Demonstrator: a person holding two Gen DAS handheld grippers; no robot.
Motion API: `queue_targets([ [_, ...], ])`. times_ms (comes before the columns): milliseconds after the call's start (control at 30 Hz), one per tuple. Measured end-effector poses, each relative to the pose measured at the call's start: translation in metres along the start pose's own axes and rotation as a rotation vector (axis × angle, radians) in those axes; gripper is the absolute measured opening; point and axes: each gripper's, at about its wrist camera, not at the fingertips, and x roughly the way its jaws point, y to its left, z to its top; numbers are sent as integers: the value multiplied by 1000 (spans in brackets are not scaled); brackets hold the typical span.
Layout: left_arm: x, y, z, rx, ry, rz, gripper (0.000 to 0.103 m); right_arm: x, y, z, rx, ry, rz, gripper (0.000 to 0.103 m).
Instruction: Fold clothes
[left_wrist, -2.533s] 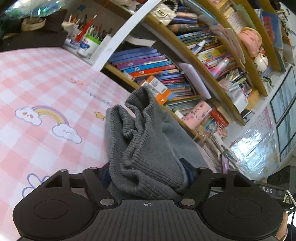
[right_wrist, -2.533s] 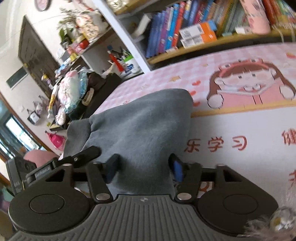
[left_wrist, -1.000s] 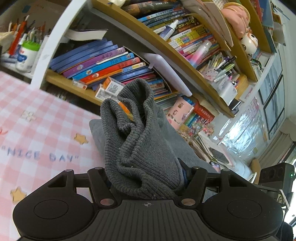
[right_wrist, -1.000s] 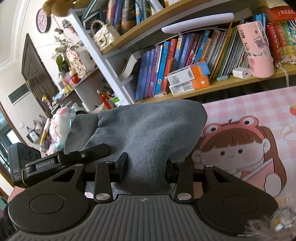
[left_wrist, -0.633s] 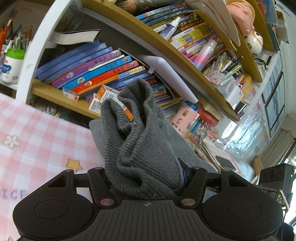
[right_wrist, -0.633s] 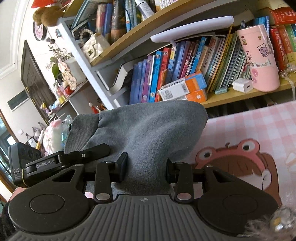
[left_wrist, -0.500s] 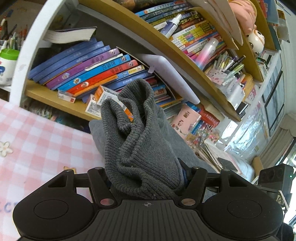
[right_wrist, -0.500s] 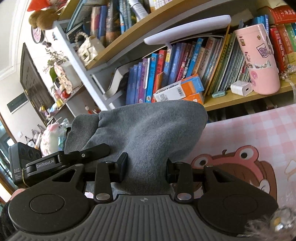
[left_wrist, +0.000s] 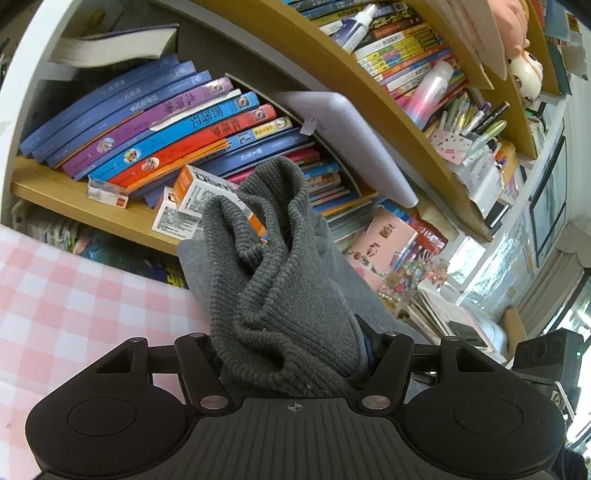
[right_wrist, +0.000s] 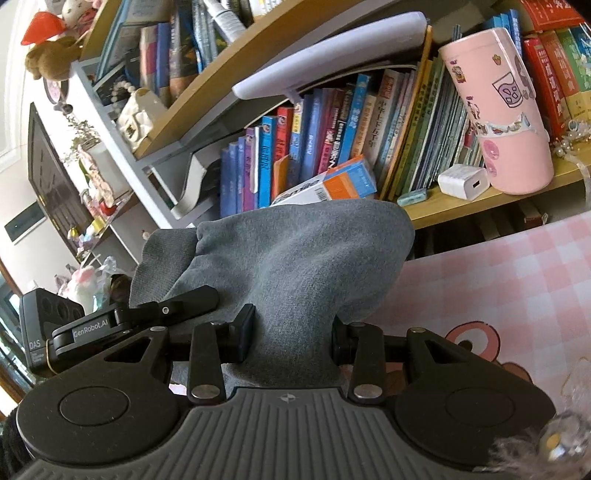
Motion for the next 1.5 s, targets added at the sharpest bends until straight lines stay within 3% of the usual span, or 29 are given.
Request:
queue_targets([
  [567,53,47,-5,-75,20,3,66,50,-52,2,71,31,-4,37],
  [700,55,51,-9,-104,35,20,72,50,-60,-2,126,34,8,45],
  [833,52,55,-13,-139,36,48,80,48,-62,-7,147,35,-18,63],
  [1000,31,51,-17,-129,-32,110,91,28,-62,-14,175,-15,-67,81],
  [1233,-19,24,-31,-41,-140,174,93,-17,-51,-38,171,-62,-114,83],
  [1500,-48,-18,-59,40,-136,163,93,-48,-12,-72,93,-34,-102,84],
])
